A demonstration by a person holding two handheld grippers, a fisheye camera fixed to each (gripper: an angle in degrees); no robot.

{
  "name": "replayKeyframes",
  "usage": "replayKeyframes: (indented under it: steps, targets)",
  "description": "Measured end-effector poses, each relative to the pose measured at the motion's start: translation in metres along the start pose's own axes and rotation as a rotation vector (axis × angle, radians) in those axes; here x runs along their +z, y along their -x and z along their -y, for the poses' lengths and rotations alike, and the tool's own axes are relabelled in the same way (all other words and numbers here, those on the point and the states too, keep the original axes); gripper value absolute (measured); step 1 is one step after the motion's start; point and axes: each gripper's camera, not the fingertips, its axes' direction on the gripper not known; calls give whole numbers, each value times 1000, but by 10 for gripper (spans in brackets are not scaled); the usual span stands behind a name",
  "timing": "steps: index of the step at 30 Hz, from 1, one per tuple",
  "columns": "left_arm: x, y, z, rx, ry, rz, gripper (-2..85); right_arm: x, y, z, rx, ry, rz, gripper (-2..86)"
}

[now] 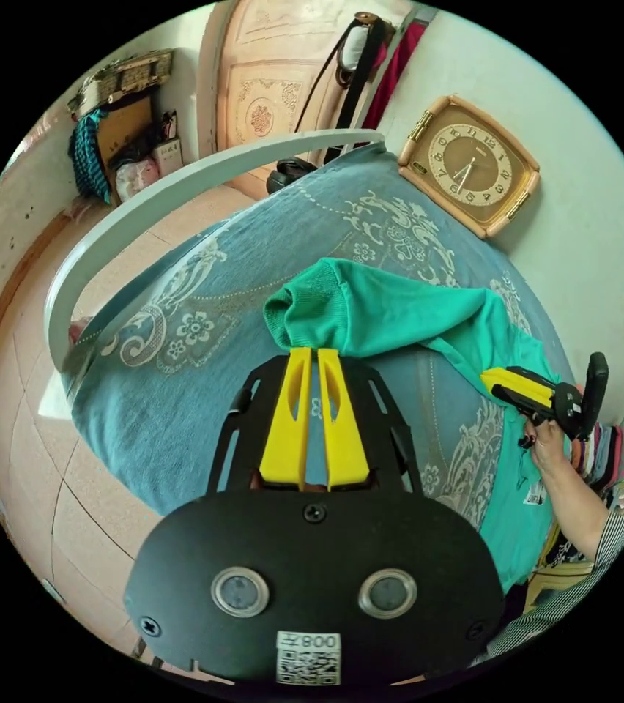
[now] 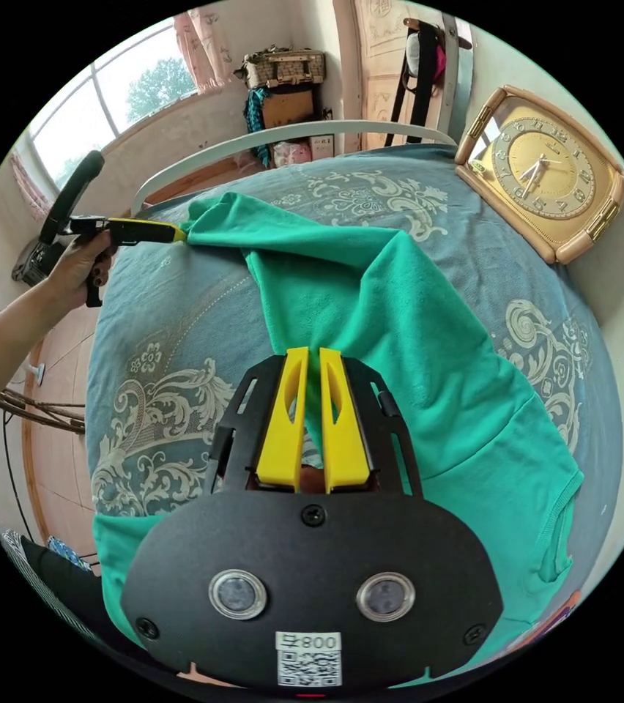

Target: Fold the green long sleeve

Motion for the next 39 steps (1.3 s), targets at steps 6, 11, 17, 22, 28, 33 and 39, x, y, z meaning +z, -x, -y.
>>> replayKeyframes:
  steps: [6,11,17,22,28,33,39]
  targets:
    - [-21,-18,-60,-29,-190,-317,15,-40,-27,-27,64,-16,48,66]
    - [-1,-42,-133,-107,-228,-547,12,-106,-44,-85,292,-256,578,69]
    - [50,-70,-208,-187,-171,-660,12,-97,-63,-152,608,-248,1105,56]
    - [87,-84,-247,-238,-136,-715,14,-120,-90,-197,733,-231,1120,39]
    - [119,-113,-273,-153,-94,-716,20,-166,-113,-216,703,-206,1128,36]
    - [132,-117,-301,-136,-184,-804,32,-238,-141,-229,605,-244,1149,43]
    - [217,-138,-334,-257,-60,-1121,87,-340,-180,-272,530,-283,1162,41]
